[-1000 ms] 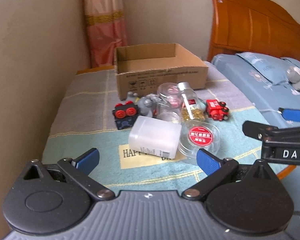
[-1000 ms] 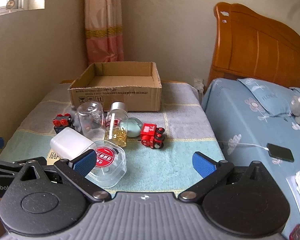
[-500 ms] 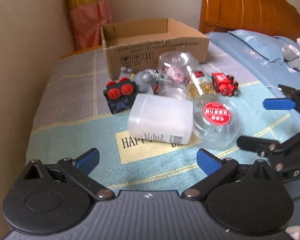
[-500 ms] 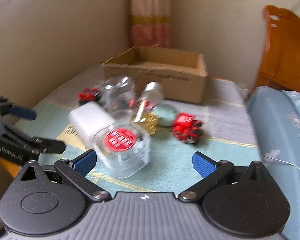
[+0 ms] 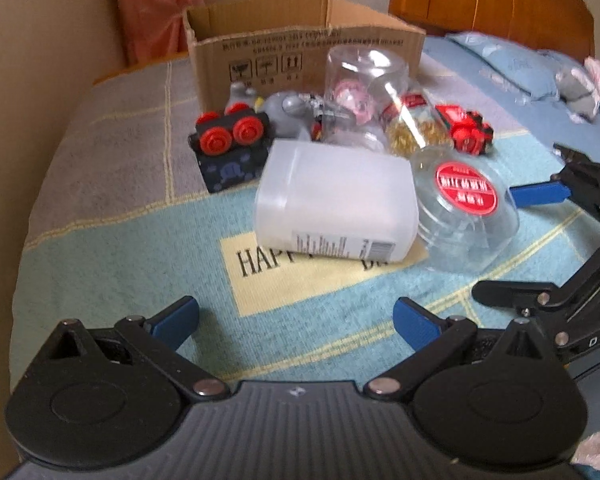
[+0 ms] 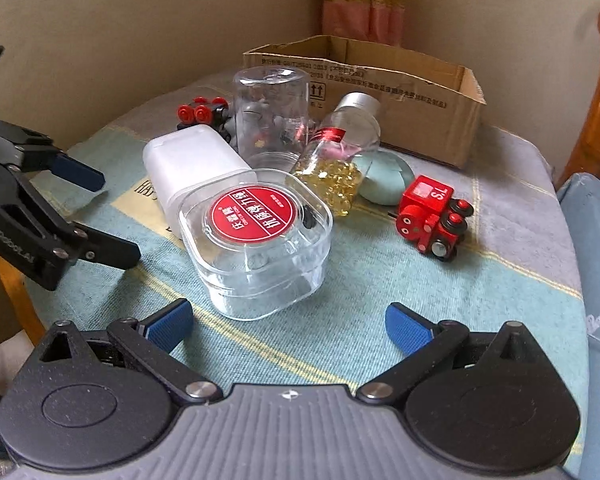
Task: Organize rigid objects
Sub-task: 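Move both tools toward the white bottle and the clear red-labelled box, then grasp the white plastic bottle with the left tool while the right tool grasps the clear red-labelled box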
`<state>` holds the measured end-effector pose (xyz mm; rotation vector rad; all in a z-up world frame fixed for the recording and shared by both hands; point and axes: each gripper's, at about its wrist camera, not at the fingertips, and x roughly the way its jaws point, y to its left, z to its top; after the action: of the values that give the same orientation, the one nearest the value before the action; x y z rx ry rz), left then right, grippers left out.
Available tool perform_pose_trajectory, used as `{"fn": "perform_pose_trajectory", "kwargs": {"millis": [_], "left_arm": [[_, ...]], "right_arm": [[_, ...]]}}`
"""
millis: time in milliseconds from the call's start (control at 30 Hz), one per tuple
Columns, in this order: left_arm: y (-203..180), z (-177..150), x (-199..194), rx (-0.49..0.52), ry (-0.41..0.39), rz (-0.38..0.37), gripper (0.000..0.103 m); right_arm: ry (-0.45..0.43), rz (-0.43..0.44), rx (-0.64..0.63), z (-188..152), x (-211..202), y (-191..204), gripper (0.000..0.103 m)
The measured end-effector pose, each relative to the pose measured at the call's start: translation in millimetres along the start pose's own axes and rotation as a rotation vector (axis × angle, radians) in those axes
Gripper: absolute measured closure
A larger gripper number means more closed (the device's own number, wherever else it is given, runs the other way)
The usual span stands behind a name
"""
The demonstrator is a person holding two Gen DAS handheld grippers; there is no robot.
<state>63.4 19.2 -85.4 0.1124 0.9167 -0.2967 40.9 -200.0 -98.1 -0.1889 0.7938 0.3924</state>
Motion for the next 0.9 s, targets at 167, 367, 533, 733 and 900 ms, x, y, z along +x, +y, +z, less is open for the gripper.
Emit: {"fn": "perform_pose_trajectory", "kwargs": {"millis": [167, 367, 533, 733, 900], "left_arm": [[1, -1, 1, 0.018, -0.01, -0.001, 0.001], [1, -1, 1, 0.022, -0.021, 0.0, 0.0], [2, -3, 1, 0.042, -0.042, -0.015, 0.0], [3, 1, 3, 0.06, -0.043, -0.027, 0.001], [-3, 3, 4, 0.109, -0.063, -0.024, 0.001]], "right_arm": [[-0.032, 0.038, -0.045, 1, 6, -1, 0.0], [-0.041, 0.064, -0.094, 12, 17, 8, 0.0], [-0.03, 0.096, -0.17, 23, 24, 15, 0.0], [-0.036, 0.121, -0.24, 28, 22, 21, 0.012], [-0.028, 0.101, -0.216, 25, 16, 16, 0.018]]}}
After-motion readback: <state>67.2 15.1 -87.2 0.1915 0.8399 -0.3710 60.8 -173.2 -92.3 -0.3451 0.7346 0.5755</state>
